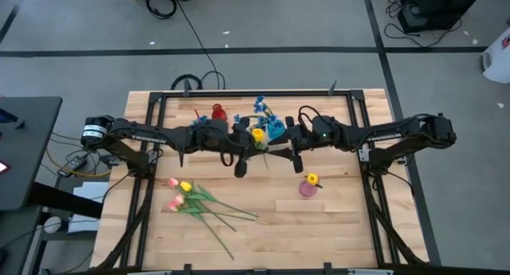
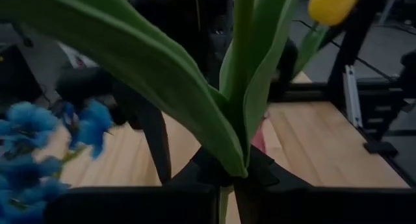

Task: Sort flowers into vase by color
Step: Put the top yellow tulip into the violet flower vase

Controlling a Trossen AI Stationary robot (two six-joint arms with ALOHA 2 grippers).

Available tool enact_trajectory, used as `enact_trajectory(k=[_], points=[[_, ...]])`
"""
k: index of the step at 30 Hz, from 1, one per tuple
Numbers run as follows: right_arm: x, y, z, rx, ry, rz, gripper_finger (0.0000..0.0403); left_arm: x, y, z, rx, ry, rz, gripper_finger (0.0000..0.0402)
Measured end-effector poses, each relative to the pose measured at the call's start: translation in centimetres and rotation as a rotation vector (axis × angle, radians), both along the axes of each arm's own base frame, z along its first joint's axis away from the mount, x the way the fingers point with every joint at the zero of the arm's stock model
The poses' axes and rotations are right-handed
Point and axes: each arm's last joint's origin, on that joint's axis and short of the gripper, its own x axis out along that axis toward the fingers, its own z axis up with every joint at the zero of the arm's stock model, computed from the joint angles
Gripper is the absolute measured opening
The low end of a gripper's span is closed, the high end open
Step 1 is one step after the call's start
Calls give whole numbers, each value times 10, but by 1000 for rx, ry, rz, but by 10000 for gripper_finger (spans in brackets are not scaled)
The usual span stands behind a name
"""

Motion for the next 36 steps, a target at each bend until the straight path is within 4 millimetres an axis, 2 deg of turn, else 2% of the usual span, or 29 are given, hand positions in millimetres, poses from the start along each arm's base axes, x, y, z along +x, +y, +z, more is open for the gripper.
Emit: enact_trajectory(k=[7,21,25,30,36], points=[[0,1,6,6,-55,12,165,1,0,4,0,-39,-10,25],[15,9,-2,9,-132,45,161,1,0,9,2,-94,-3,25],[15,9,-2,4,-135,43,120,1,0,9,2,-94,-3,25],[15,9,-1,-44,-147,54,22,1,0,9,3,-93,-2,30],[15,9,-1,-29,-149,68,16,1,-1,9,4,-97,-3,65]])
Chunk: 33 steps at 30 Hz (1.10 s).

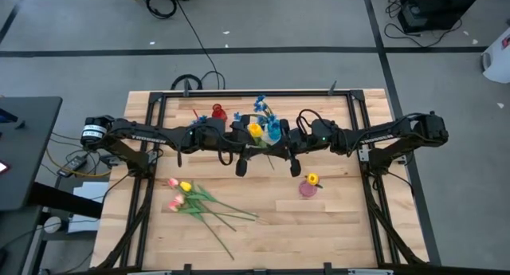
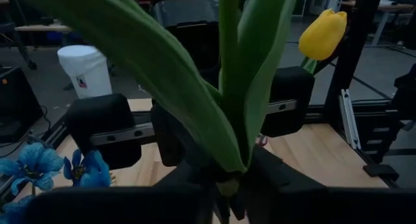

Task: Sort flowers into vase by color
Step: Put the top yellow tulip into the violet flower vase

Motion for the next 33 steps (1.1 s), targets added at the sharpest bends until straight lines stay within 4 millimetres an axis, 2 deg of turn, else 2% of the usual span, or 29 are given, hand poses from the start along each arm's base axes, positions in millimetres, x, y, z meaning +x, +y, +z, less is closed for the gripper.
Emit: enact_trajectory(k=[8,12,14,18,22,27,33], points=[[-10,1,15,0,-34,5,8,0,-4,-1,0,9,-13,183],[-22,3,25,-13,-11,8,8,-2,-10,-1,8,28,-29,219],[-30,6,30,-23,-1,15,8,-3,-14,-2,21,27,-42,226],[-48,12,44,-85,-12,54,8,-8,-27,-17,35,63,-58,229],[-75,15,63,-132,-58,57,8,-13,-39,-31,51,101,-35,229],[-109,9,85,-156,-142,-36,8,-18,-45,-44,68,132,21,229],[-137,5,88,-103,-119,-13,8,-21,-51,-47,38,111,15,229]])
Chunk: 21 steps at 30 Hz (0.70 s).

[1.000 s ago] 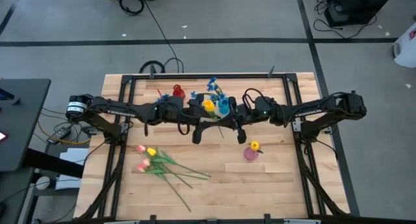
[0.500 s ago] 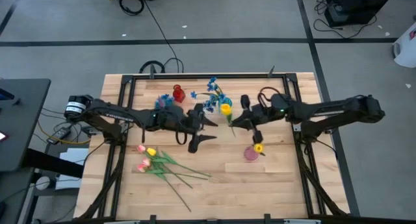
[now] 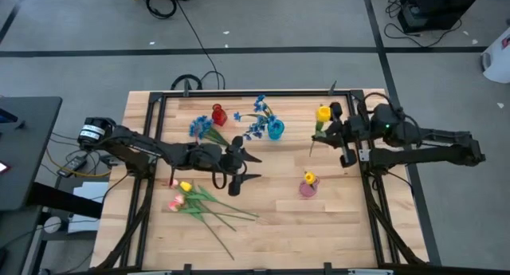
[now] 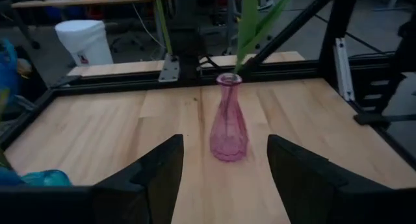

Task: Sort flowers into vase by color
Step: Put the top yellow tulip into the violet flower vase

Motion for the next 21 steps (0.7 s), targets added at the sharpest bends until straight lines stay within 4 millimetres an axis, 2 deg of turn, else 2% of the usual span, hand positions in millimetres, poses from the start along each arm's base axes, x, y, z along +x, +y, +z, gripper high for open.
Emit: enact_trajectory(k=[11,16,21], points=[[-12,12,-52,124,-24,106,9,-12,-19,-21,-3,46,31,229],[-21,13,-58,129,-54,107,10,-14,-22,-25,-6,73,42,229],[-30,15,-52,159,-101,158,10,-14,-22,-25,-8,80,49,229]])
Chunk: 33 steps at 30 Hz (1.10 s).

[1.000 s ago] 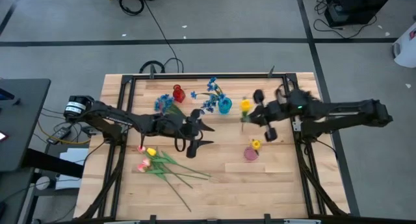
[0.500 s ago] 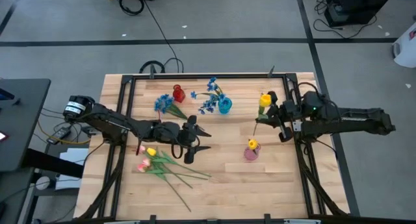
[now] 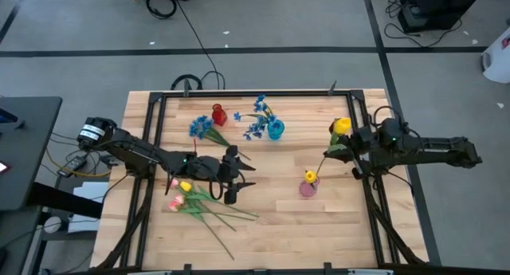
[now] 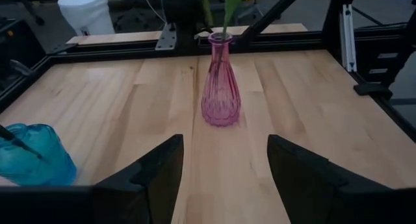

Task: Sort flowers into vase by color
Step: Put the top yellow tulip into the violet flower vase

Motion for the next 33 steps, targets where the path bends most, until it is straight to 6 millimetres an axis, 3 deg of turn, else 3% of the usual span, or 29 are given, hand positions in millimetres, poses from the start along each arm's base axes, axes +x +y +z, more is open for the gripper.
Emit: enact_trajectory(k=[14,24,33], points=[[3,6,-5,-3,9,35,10,0,-3,3,6,-37,15,229],[1,11,-56,36,-35,20,10,-1,-8,2,9,-21,14,229],[-2,18,-81,-4,-49,65,14,-2,-7,1,19,-16,41,229]])
